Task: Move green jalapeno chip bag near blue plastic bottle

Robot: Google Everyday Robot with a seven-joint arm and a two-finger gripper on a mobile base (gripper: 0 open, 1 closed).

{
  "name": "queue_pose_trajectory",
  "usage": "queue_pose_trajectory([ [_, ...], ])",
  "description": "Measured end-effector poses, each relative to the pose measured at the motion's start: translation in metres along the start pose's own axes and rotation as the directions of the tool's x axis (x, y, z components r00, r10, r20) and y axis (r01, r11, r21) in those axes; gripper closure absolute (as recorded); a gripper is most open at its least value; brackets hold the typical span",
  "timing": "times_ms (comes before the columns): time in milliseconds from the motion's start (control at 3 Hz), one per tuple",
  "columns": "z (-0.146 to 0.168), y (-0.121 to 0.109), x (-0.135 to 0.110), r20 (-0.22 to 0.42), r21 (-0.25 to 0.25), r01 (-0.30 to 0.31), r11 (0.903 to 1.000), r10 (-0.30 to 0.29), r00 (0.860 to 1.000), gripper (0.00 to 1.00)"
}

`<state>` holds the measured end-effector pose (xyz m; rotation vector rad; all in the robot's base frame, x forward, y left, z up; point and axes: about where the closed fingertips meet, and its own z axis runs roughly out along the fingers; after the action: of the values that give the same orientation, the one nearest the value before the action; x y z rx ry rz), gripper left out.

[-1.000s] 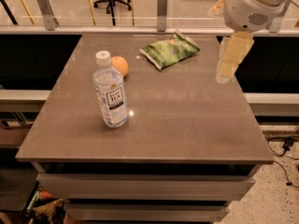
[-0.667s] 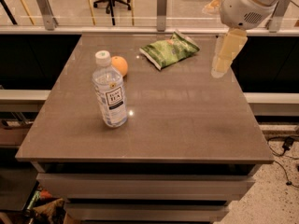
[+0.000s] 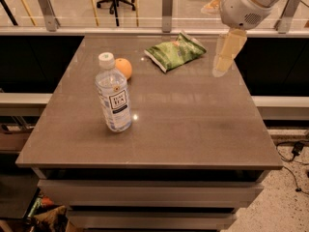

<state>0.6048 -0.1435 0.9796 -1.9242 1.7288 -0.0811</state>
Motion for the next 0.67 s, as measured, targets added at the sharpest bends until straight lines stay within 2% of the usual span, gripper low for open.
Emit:
queue_pose_trajectory([
  [667, 0.020, -0.019, -0.011, -0.018, 0.000, 0.031, 0.9995, -0.031, 0.999, 0.00],
])
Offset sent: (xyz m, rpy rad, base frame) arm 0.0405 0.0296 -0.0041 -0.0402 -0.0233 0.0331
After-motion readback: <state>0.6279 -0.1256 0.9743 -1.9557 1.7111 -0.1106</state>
